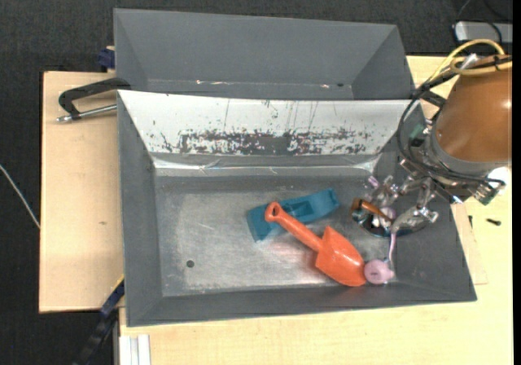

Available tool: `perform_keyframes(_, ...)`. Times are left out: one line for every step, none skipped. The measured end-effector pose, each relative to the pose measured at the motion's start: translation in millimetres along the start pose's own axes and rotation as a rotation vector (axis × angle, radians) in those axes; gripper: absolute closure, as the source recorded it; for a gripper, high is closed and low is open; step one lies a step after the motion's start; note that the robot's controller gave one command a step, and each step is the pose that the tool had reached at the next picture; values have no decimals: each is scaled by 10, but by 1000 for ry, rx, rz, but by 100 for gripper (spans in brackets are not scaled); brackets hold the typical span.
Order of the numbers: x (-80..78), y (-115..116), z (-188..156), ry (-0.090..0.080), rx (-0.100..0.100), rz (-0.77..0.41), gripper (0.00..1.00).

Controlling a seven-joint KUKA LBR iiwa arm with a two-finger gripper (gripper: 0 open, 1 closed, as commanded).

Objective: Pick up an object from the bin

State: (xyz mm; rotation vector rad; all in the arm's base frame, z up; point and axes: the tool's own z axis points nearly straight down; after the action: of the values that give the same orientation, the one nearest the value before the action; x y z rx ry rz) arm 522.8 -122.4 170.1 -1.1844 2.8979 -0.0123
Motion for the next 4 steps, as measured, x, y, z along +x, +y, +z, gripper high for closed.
perform_keyframes(97,115,-40,9,-23,-96,100)
perform_keyframes(1,2,-15,3,-6,145,100)
perform_keyframes(21,74,-256,10,-20,53,100)
perform_keyframes(-62,-118,129,2,-4,-215,0)
